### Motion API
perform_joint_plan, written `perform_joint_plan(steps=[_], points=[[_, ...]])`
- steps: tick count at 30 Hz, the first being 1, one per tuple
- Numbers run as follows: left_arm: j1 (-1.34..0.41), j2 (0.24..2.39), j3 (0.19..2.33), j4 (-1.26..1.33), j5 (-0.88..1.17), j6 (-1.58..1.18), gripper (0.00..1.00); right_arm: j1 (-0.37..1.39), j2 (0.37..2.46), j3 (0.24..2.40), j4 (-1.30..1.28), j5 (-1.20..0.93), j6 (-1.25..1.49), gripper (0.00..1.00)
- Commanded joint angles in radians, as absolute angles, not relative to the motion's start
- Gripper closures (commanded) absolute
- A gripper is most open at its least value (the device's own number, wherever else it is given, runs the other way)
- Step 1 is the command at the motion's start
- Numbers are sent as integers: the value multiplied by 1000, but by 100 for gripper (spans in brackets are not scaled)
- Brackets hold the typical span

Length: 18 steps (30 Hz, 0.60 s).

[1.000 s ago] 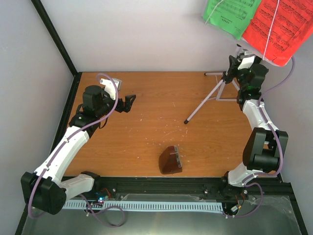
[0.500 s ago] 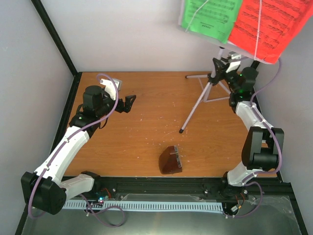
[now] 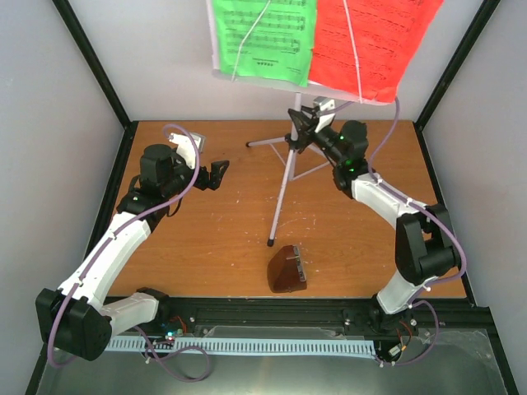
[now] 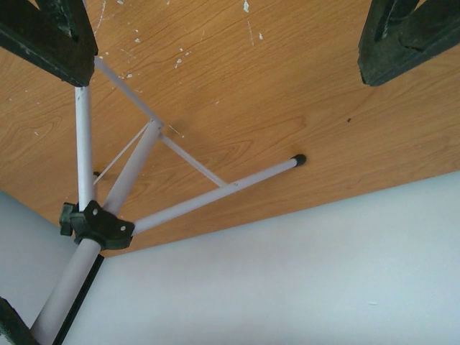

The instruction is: Pack up the instrument practice props

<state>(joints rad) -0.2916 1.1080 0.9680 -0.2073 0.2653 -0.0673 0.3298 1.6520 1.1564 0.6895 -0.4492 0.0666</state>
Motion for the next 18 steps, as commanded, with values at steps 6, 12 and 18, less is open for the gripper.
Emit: perform_joint_plan(steps=[6,12,18], points=[[-287,1101,969,-209,265,-49,1,488,1660,1204,643,-178,152,97],[-287,1103,967,-207,269,-52,1,521,1641,1163,657,-130,145,95],[-287,1104,961,-198,274,-64,1,521,1598,1049,743,-100,149,4]])
